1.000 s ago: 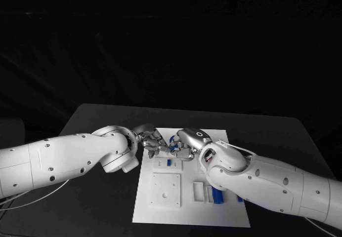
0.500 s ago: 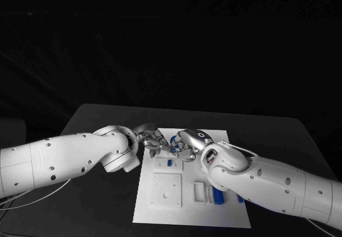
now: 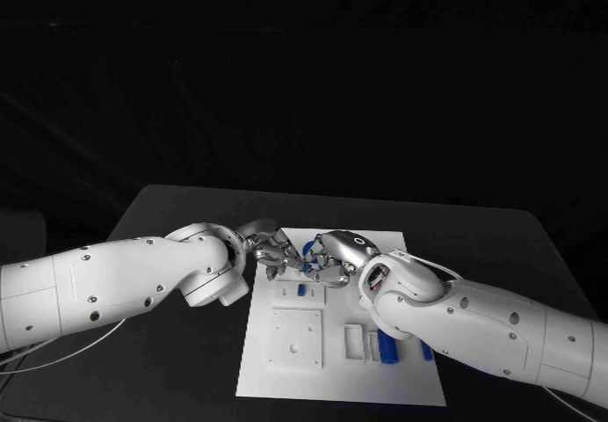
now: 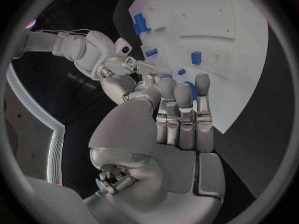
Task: Assemble the parts on the task board
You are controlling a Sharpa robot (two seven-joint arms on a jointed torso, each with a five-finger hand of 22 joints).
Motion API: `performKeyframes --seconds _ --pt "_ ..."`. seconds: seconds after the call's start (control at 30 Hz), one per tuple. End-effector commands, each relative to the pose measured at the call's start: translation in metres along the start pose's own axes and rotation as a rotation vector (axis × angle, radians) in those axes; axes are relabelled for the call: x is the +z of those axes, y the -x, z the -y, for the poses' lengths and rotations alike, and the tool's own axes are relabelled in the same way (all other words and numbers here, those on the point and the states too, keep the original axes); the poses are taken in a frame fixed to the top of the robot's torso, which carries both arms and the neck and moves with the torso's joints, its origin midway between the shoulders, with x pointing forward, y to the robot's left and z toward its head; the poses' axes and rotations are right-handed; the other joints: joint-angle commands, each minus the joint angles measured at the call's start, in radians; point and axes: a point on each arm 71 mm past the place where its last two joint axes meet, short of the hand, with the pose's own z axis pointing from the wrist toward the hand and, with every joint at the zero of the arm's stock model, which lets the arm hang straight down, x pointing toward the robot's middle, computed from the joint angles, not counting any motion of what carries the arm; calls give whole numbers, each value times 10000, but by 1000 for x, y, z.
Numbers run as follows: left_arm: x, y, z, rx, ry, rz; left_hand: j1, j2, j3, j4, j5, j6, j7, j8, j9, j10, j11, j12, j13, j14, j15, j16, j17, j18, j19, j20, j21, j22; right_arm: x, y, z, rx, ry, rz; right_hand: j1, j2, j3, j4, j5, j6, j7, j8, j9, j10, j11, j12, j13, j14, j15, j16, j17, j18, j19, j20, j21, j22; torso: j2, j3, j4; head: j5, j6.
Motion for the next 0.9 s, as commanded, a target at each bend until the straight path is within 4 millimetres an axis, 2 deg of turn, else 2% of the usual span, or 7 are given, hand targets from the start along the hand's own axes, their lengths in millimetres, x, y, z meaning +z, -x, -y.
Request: performKeyframes --seconds 0.03,0.23,0.33,0.43,0.63,0.77,0.9 --pt "0 -6 4 173 -334 -371 -182 -93 -145 181 -36 -255 -13 -37 -51 -111 70 -109 -26 -60 34 -83 -41 100 -120 14 -18 163 1 1 -7 370 368 -123 15 128 -17 -119 -51 47 -34 65 17 72 -15 39 21 -7 -26 18 26 -60 435 -76 -1 498 0 -5 0 -10 2" --pt "-1 -8 5 220 -524 -488 -465 -451 -517 446 132 -583 71 -20 -753 -357 105 -103 10 -156 92 -190 -115 61 -153 68 -269 84 2 1 -5 413 278 -167 -34 192 -51 -238 -51 72 -39 65 16 98 -18 57 59 11 -26 -4 85 -66 442 -77 2 517 -2 -11 0 -11 1" --pt "-2 -8 5 337 -648 -501 -614 -928 -843 514 123 -792 204 -14 -1196 -504 144 -38 49 -246 146 -204 -139 62 -130 113 -453 58 1 1 -4 462 228 -186 -31 198 -48 -262 -51 83 -41 64 16 110 -19 68 72 16 -25 -1 101 -69 446 -77 27 524 -3 -13 0 -15 -2" --pt "-3 -7 6 708 -826 -368 -670 -1229 -1248 517 643 -850 239 -26 -1203 -569 156 -16 52 -295 169 -206 -150 58 -130 135 -548 50 1 1 -3 528 196 -214 -30 200 -47 -277 -51 89 -42 64 16 117 -21 74 80 18 -27 -2 107 -70 447 -78 31 526 -3 -12 5 -15 -9" --pt "-4 -5 9 1781 -1285 58 -664 -1422 -3098 1065 601 -884 247 34 -1169 -590 182 13 -22 -317 203 -201 -194 58 -19 173 -833 15 0 0 -3 642 208 -366 -32 208 -43 -314 -51 99 -41 62 15 130 -21 86 100 25 -26 4 136 -71 444 -78 33 530 3 -12 -3 -23 -26" --pt "-5 -2 9 2321 -1583 395 -440 -1580 -4217 1804 576 -1118 214 568 -1081 -664 202 81 -48 -334 207 -106 -152 27 73 161 -1037 101 -1 0 -2 724 213 -494 -32 208 -43 -314 -51 99 -41 62 15 130 -21 86 100 25 -26 4 136 -71 444 -78 33 530 -6 -6 -10 -22 -35" --pt "-7 1 7 2461 -1742 487 -547 -1635 -4333 2317 596 -2322 20 2668 -285 -805 8 295 61 -418 97 94 -26 -135 125 31 -1097 192 -2 0 0 885 166 -618 -32 208 -43 -314 -51 99 -41 62 15 130 -21 86 100 25 -26 4 136 -71 444 -78 33 530 -1 -3 3 -30 -52"
